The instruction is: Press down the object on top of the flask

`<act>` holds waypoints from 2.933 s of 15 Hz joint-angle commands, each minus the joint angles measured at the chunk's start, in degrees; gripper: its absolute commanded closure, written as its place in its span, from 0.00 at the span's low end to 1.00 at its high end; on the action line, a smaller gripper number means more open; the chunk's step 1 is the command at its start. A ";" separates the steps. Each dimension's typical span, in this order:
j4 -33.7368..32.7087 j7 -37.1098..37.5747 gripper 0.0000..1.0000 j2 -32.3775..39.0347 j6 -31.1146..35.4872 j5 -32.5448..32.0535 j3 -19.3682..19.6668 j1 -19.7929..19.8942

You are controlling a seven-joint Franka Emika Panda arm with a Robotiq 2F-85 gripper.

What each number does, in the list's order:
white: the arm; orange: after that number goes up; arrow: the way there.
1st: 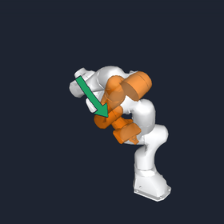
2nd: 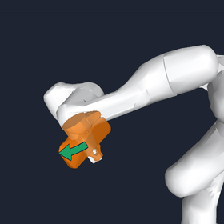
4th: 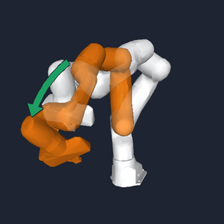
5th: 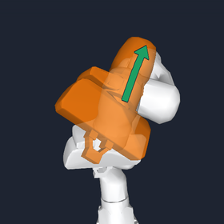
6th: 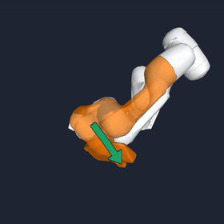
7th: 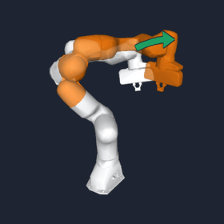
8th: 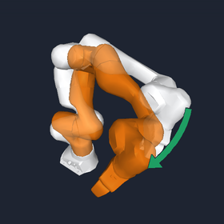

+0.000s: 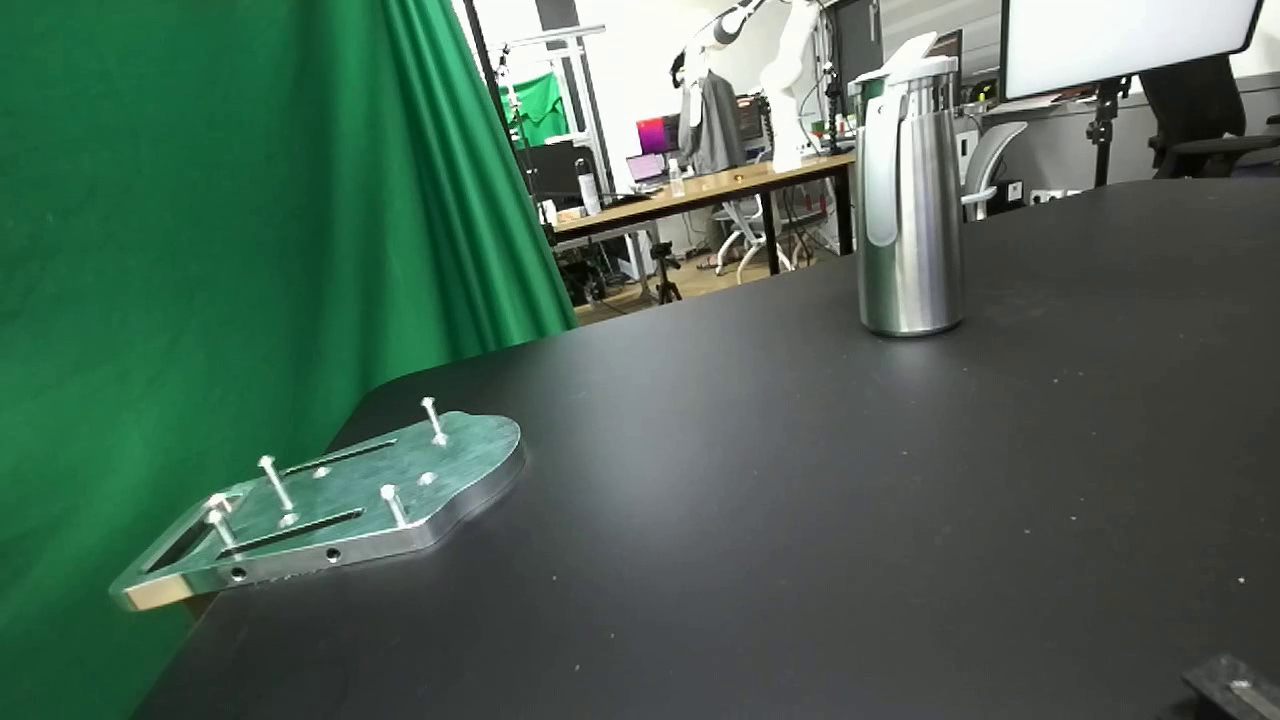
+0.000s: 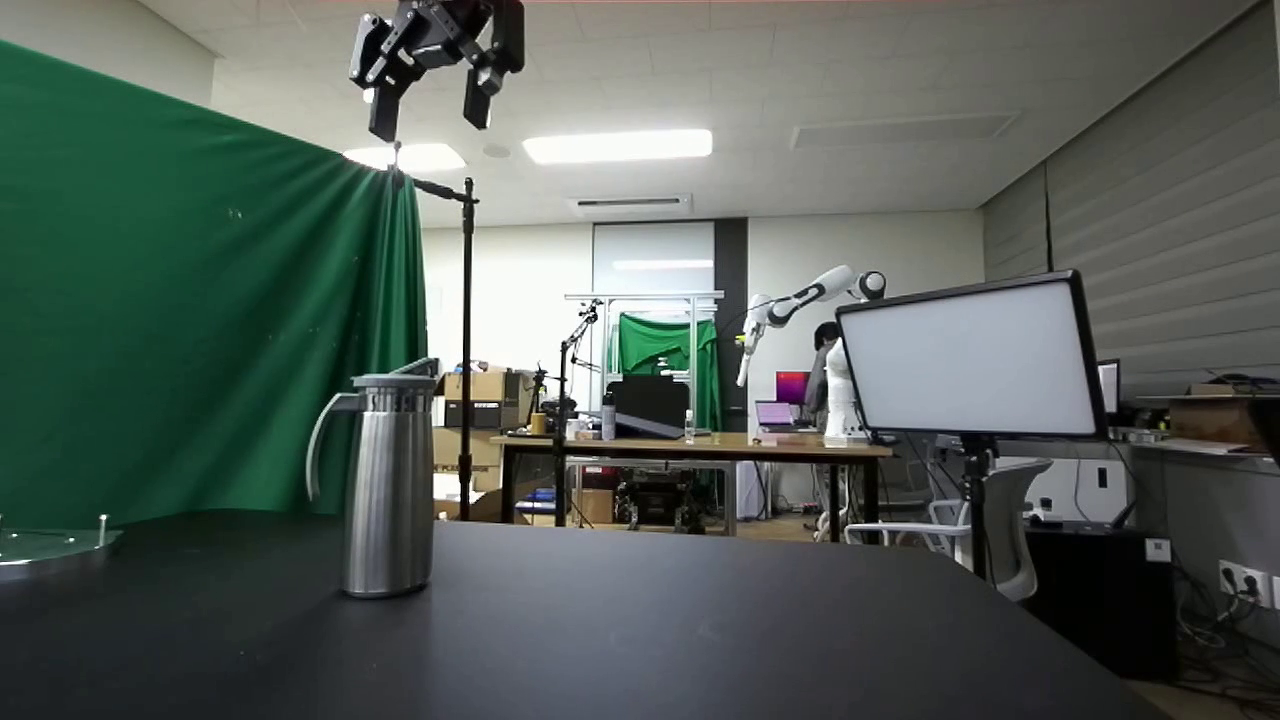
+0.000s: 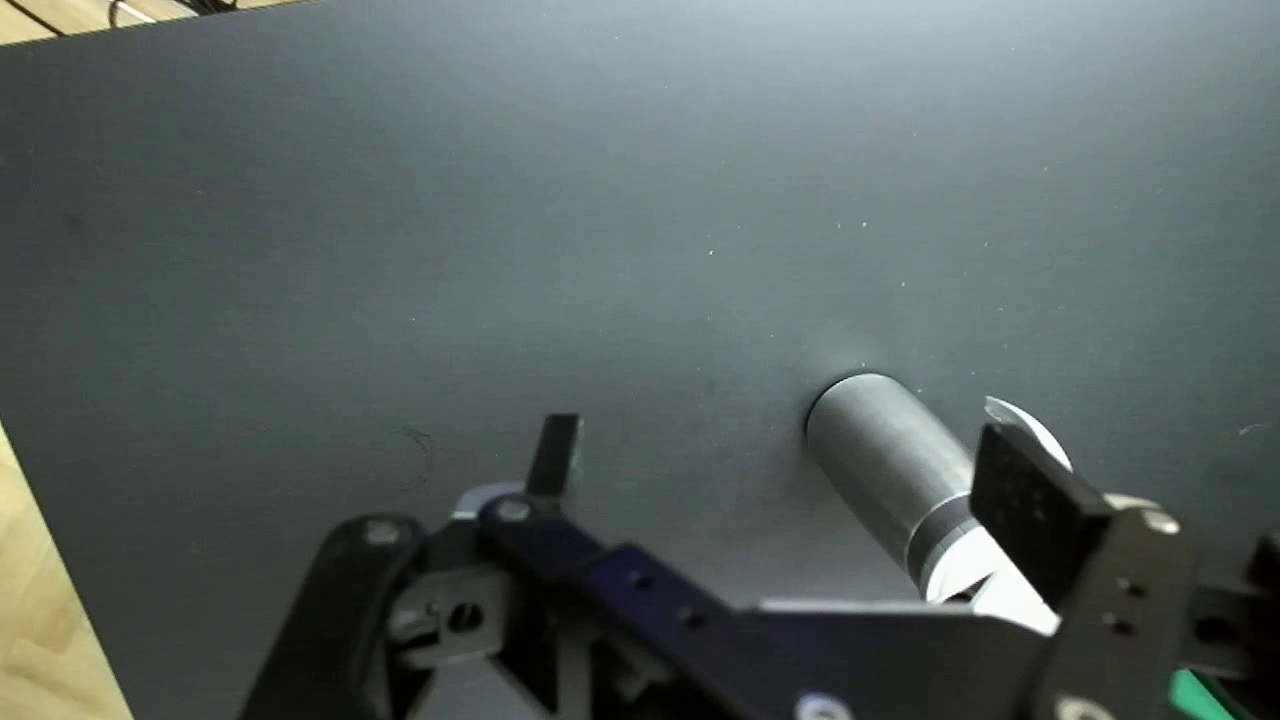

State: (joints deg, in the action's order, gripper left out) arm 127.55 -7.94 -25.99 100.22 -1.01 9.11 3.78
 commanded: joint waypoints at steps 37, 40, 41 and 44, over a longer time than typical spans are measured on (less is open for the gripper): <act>-10.02 5.19 0.99 15.41 12.34 -2.55 -6.20 -0.54; -10.02 5.19 0.99 15.42 12.33 -2.55 -6.20 -0.54; -10.02 5.19 0.99 15.42 12.33 -2.55 -6.20 -0.54; -10.02 5.19 0.99 15.42 12.33 -2.55 -6.20 -0.54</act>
State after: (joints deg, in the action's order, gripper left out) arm 117.65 -2.77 -10.59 112.68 -3.54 2.76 3.41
